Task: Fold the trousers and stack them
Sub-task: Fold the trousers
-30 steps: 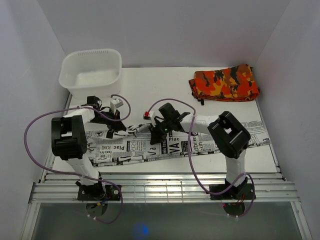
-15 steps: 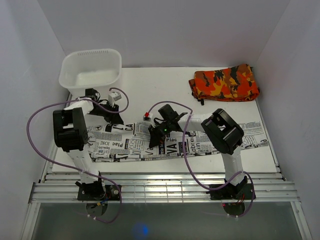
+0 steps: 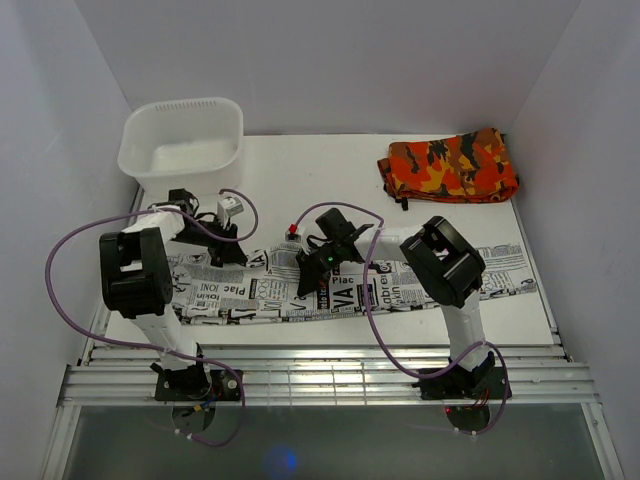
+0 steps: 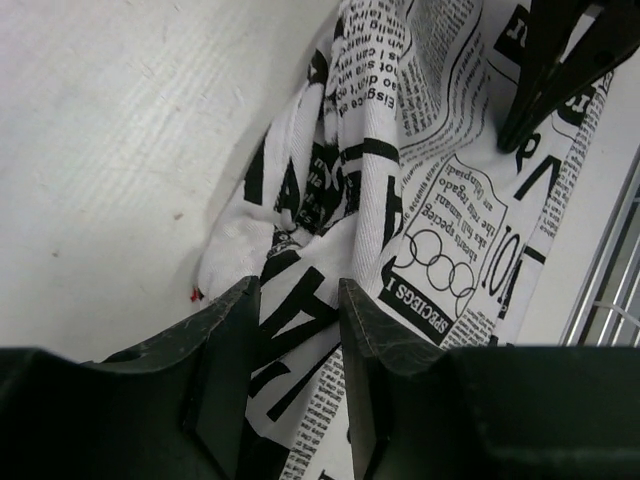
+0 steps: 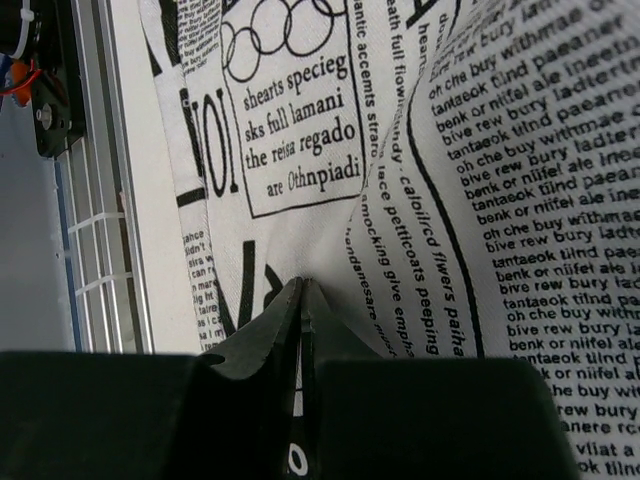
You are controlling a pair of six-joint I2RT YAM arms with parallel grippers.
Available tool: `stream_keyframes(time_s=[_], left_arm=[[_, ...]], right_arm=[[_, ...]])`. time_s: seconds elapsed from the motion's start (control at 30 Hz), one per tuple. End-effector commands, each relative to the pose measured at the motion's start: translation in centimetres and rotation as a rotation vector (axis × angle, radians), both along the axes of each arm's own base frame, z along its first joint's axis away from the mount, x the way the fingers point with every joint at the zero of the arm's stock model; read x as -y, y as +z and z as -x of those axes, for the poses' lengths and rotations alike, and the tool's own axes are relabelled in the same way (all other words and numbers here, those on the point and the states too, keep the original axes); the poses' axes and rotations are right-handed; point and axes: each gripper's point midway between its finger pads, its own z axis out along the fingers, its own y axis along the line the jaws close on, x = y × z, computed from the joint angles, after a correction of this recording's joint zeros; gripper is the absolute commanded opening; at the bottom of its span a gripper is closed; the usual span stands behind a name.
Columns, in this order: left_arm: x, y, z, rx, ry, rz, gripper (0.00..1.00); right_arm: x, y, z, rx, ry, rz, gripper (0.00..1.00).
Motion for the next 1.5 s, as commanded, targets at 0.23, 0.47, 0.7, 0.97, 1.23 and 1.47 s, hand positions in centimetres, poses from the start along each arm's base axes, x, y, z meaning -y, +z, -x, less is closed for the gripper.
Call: stream_keyframes(time_s=[0.23,0.47,0.7,0.97,1.23,1.47], left_arm=[[0.9,-1.9,3.5,-0.046,-0.022,-0.014,0.53],[0.6,-3.5,1.7,-0.002,0.062,-0.117,0.47],[0.6,-0.9,-0.2,0.07,0.073,-0.102,0.0],[-2.4,5.3,-5.2,0.407,0.223,-0.186,0.0],[-6.9,8.6,-10.7,0.655,0.388,-0.386,0.69],[-7.0,8.7,-4.1,0.278,0.369,-0.189,0.98]], right_arm=[[5.0,-8.0,2.3,-0.084,-0.027,0.316,0.08],[5.4,-8.5,2.8,-0.102,-0.019,0.327,0.08],[6.8,-9.8,3.8,-0.112,-0.012,0.371,0.08],[8.2,-10.9,5.0,-0.137,-0.011,0.415,0.08],[8.0,-10.8,4.8,-0.144,-0.028,0.412,0.08],[4.9,-7.3,2.0,-0.115,-0.042,0.285,0.12]])
